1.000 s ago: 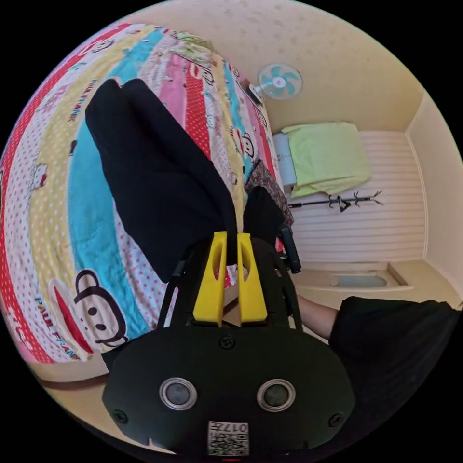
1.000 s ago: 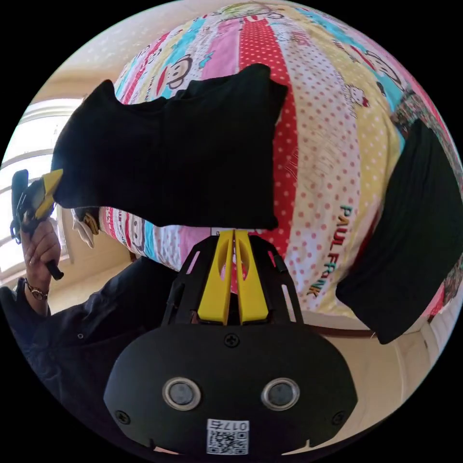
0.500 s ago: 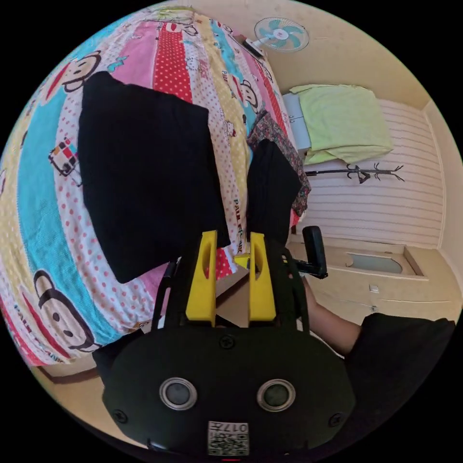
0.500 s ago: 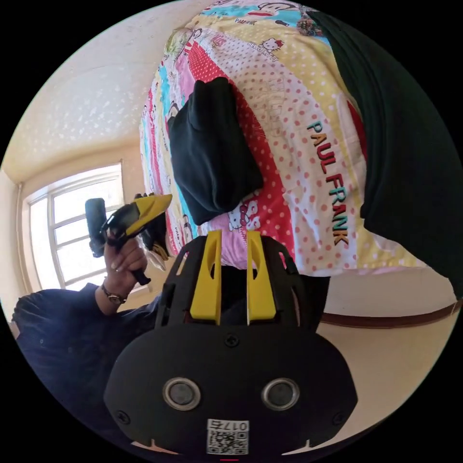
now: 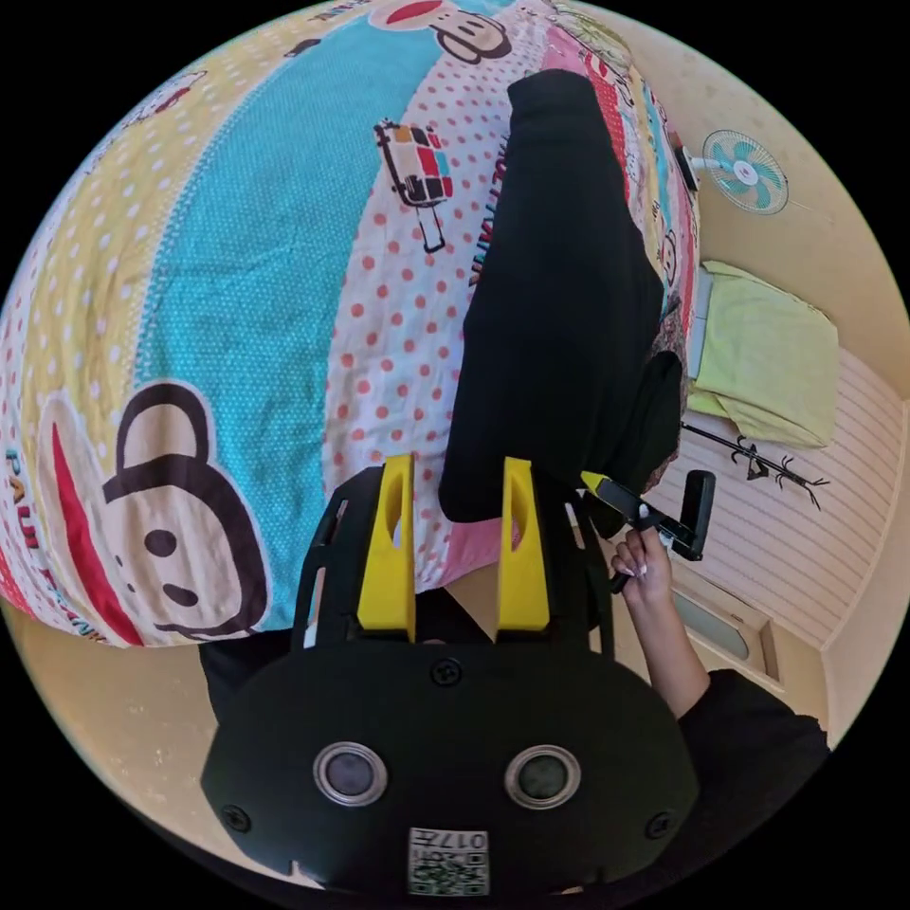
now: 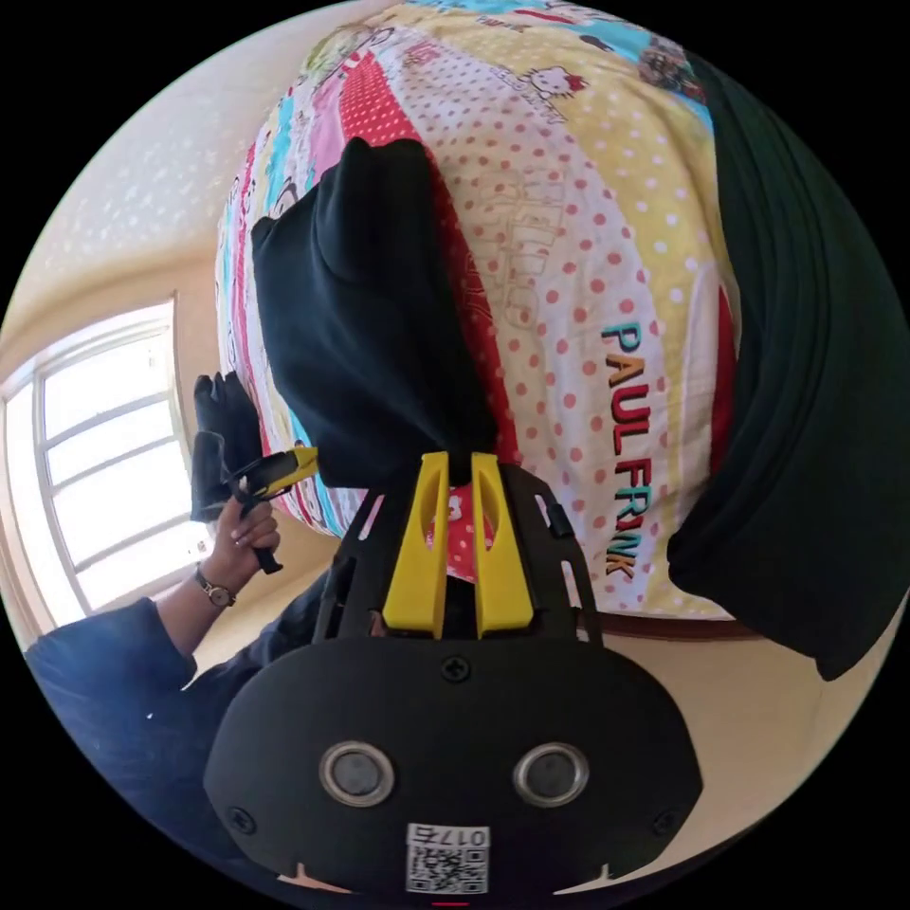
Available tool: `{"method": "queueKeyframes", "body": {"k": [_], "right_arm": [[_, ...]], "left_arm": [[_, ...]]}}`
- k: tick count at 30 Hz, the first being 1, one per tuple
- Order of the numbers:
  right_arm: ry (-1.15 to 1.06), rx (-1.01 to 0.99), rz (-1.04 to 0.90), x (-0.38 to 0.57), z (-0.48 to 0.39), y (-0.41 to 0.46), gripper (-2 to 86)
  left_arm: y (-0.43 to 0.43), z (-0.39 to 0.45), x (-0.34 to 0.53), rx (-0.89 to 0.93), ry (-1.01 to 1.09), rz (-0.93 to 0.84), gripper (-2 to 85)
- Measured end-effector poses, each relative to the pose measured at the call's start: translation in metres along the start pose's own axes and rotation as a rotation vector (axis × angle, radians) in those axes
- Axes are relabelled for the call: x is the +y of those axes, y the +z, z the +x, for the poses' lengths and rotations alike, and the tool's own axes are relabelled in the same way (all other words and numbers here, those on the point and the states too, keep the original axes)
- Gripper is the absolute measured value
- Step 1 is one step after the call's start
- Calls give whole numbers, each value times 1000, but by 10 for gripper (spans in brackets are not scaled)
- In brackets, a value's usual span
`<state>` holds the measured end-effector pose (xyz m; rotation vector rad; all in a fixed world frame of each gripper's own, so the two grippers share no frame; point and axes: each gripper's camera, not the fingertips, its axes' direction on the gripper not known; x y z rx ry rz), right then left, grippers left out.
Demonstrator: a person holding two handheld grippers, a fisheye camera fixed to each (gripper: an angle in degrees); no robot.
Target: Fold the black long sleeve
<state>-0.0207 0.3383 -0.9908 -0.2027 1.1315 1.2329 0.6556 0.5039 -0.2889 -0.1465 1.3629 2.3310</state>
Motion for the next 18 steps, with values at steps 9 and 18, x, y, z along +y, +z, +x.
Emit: {"method": "queueKeyframes", "body": {"k": [9,18], "right_arm": [[384,-542,88,57,54,19,172],[473,-1129,217,76,60,98,212]], "left_arm": [[-12,-33,-14,224,-91,-72,70],[-65,29,14,302,83,-98,63]]}}
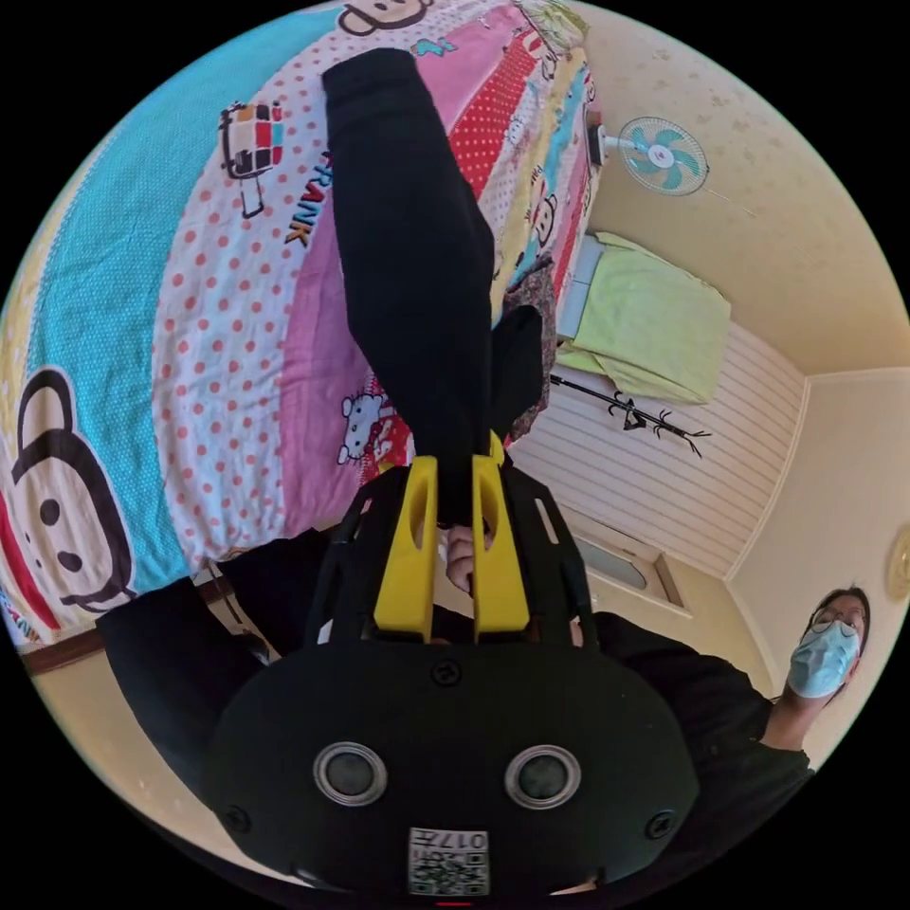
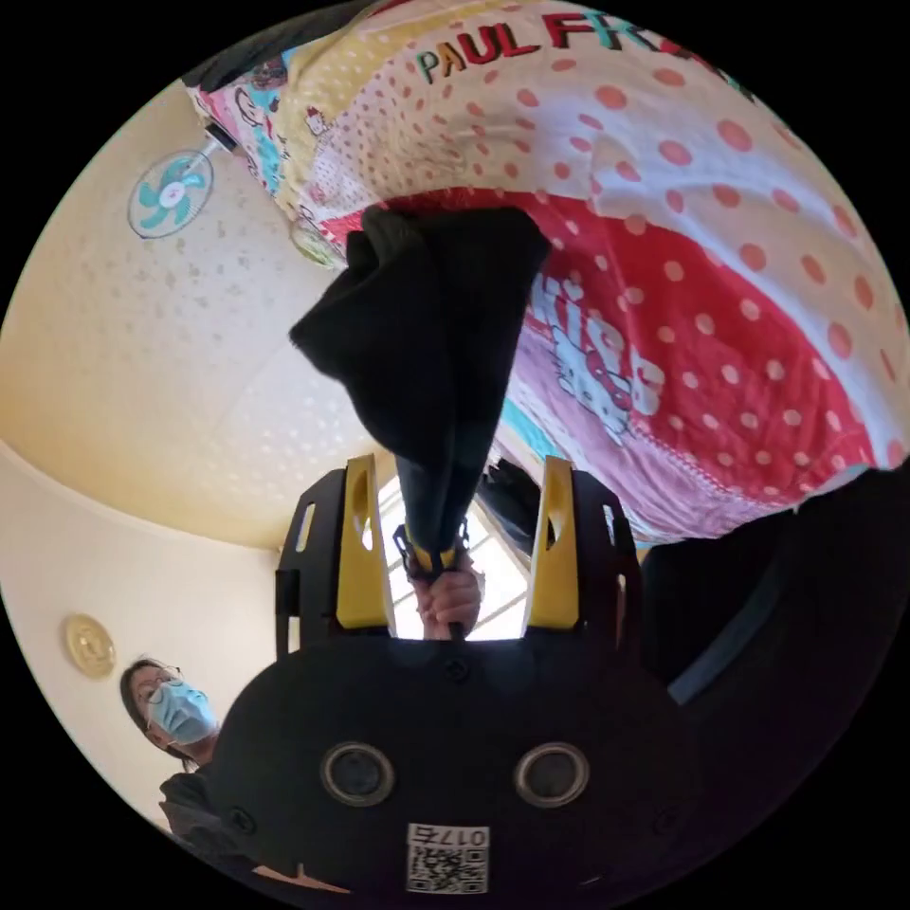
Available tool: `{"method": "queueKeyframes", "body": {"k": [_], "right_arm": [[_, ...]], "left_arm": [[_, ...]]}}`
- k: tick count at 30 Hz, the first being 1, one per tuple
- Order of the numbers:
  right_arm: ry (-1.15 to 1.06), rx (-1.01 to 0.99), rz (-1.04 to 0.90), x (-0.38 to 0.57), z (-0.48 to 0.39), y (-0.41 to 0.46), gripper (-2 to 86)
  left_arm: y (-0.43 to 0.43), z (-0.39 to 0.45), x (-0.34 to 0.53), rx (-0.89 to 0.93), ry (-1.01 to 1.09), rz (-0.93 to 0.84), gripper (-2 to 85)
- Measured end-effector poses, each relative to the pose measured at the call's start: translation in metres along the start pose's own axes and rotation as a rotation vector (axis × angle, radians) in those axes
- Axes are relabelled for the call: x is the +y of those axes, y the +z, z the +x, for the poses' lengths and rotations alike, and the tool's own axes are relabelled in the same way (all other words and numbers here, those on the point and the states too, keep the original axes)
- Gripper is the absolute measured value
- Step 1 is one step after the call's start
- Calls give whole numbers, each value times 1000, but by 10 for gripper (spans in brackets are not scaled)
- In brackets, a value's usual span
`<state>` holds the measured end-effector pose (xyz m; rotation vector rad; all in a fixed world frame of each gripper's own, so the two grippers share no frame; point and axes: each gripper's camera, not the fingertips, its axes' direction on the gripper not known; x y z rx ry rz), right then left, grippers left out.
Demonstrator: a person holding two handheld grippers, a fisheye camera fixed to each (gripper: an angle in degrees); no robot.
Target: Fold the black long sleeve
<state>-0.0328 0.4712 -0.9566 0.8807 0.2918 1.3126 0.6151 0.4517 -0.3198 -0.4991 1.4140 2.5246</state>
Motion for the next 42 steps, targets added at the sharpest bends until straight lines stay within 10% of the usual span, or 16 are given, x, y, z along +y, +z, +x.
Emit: {"method": "queueKeyframes", "body": {"k": [4,21,33,42], "right_arm": [[-55,-209,-7,-4,-10,7,102],[-948,-9,100,97,-241,-95,70],[-162,646,357,19,-20,-144,88],[-266,678,405,51,9,-121,117]], "left_arm": [[-23,41,14,12,100,22,61],[70,332,-3,86,774,-207,62],[280,213,-23,-606,357,-557,66],[136,140,32,-1073,142,-627,5]]}}
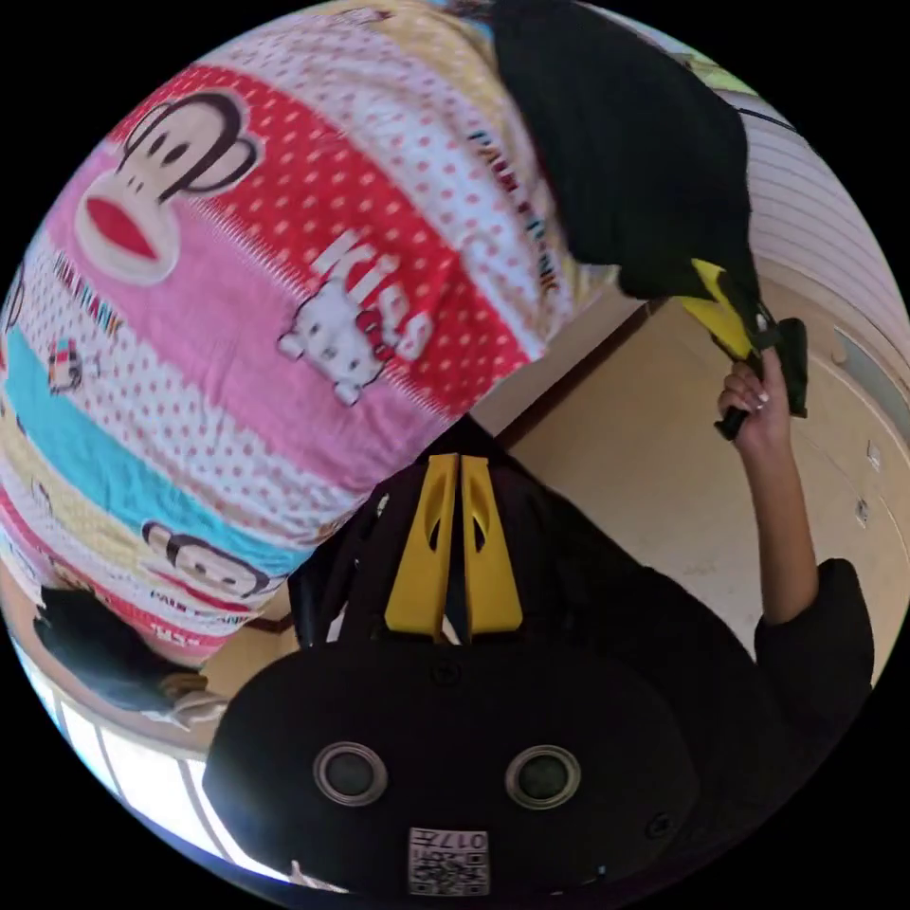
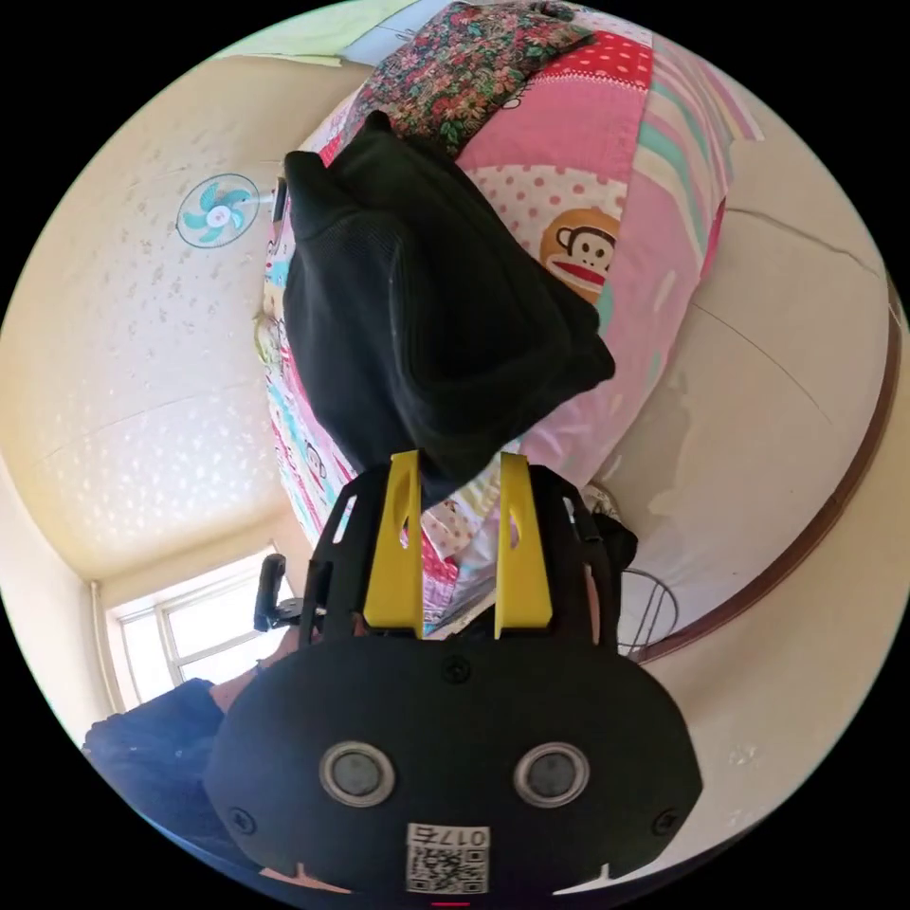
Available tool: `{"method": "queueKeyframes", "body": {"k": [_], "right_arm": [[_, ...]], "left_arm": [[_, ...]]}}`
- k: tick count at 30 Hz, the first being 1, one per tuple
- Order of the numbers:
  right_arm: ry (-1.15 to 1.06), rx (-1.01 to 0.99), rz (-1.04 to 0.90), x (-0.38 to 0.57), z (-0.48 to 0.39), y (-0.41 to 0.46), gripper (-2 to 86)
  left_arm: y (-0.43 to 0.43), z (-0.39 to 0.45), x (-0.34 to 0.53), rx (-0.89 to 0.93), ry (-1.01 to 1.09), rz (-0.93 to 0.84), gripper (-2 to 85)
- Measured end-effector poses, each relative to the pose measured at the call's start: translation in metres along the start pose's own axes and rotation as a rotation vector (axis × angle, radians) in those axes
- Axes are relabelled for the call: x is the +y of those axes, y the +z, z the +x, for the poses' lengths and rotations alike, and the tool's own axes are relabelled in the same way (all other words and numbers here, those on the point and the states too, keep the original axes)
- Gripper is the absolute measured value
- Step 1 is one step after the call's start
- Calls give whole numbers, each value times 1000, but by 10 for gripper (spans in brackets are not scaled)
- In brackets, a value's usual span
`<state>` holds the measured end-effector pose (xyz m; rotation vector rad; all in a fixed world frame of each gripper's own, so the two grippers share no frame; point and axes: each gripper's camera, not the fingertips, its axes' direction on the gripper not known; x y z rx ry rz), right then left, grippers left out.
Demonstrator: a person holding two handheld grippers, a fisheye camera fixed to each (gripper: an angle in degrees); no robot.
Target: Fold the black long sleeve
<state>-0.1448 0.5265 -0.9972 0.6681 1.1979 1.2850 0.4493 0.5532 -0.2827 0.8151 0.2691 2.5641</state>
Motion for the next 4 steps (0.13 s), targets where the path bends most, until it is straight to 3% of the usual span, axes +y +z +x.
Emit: {"method": "queueKeyframes", "body": {"k": [4], "right_arm": [[25,115,-112,26,10,9,89]], "left_arm": [[20,-106,99,-67,-333,-184,-4]]}}
